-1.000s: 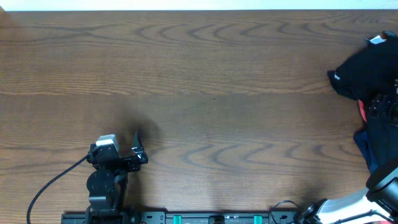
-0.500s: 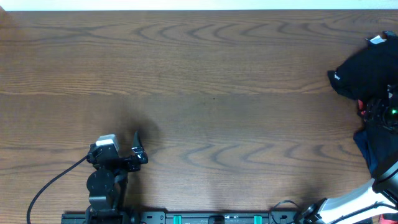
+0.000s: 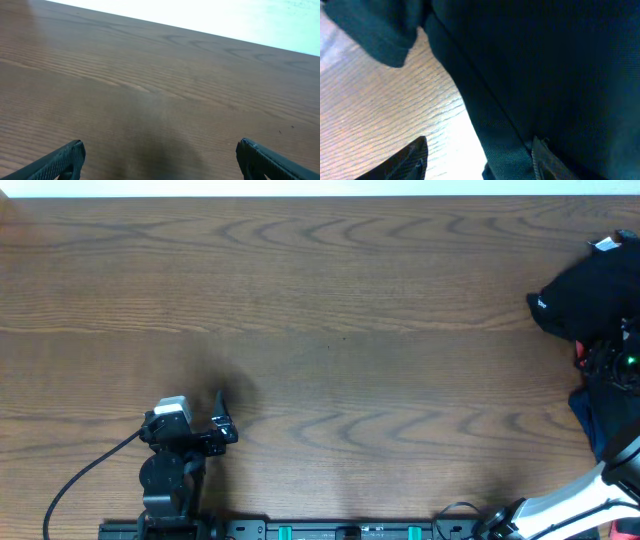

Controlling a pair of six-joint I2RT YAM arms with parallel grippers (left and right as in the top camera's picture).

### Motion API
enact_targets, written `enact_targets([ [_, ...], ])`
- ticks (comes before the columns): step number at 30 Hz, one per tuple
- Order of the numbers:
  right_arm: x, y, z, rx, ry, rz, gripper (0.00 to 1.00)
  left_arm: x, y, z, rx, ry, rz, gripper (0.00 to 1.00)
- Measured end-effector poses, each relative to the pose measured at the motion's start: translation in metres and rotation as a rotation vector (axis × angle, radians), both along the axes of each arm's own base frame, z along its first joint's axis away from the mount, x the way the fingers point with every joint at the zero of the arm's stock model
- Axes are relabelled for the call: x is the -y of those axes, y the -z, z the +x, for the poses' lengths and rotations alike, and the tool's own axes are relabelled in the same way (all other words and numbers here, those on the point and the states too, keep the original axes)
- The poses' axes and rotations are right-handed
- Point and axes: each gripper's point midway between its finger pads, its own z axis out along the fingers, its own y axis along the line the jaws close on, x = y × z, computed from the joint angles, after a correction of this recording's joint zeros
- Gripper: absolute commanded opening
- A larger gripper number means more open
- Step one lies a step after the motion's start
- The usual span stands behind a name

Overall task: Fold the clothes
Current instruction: 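Grasp the black shirt with the right gripper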

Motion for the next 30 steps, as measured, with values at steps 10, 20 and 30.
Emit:
enact_targets([
  [10,0.001,0.015,-0.002,-0.029,0.017,0.015,0.01,0.0,0.0,0.0,0.0,0.0,0.0,0.98],
  [20,0.002,0.015,-0.001,-0.029,0.036,0.015,0.01,0.0,0.0,0.0,0.0,0.0,0.0,0.98],
  [30,0.004,-0.013,0.007,-0.009,0.054,0.022,0.01,0.0,0.0,0.0,0.0,0.0,0.0,0.98],
])
